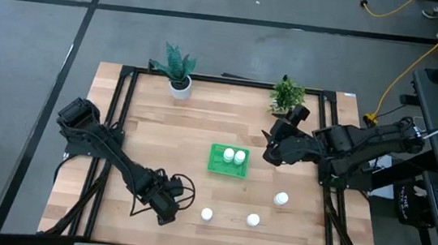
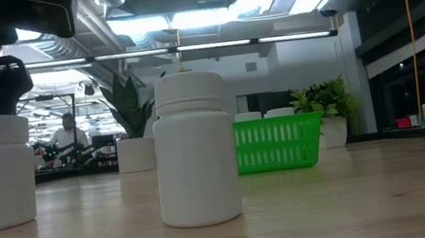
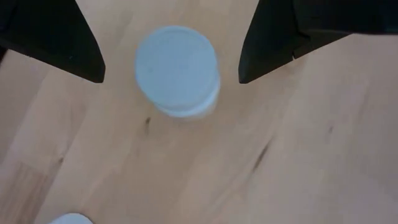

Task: Pick and place pill bottles into a basket
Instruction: Put the white pill bottle into the green bin

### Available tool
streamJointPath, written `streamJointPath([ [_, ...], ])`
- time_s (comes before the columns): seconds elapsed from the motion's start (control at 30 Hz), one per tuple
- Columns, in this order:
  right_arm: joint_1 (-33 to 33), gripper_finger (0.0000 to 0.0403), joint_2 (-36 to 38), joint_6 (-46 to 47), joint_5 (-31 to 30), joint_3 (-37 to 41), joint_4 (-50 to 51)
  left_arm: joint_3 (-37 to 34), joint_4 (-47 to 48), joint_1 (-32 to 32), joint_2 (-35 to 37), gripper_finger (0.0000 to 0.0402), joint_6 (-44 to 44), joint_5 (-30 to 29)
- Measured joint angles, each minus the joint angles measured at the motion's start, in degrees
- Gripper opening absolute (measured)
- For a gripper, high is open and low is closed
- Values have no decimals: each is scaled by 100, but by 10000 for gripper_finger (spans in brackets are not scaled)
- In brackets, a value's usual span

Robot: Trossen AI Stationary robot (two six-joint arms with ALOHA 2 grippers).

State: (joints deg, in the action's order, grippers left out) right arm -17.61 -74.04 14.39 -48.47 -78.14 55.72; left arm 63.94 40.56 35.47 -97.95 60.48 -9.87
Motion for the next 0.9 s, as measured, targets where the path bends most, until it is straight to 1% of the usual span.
streamJointPath([
  [0.1,-3,284,0,2,0,1,-97,0,33,-24,0,357,-126,-107],
  [0.23,-2,284,0,2,0,-1,-137,0,35,-95,0,335,-251,-63],
  [0.37,-2,284,0,2,0,0,-156,0,37,-140,0,300,-274,-44],
  [0.6,-2,284,0,-19,0,0,-168,0,39,-151,0,222,-320,92],
  [0.77,-2,284,0,-130,0,-1,-216,11,38,-151,3,171,-321,53],
  [0.83,-2,284,0,-138,0,1,-240,20,22,-151,15,159,-321,49],
  [0.9,-2,284,0,-140,0,1,-240,20,22,-166,15,159,-323,64],
])
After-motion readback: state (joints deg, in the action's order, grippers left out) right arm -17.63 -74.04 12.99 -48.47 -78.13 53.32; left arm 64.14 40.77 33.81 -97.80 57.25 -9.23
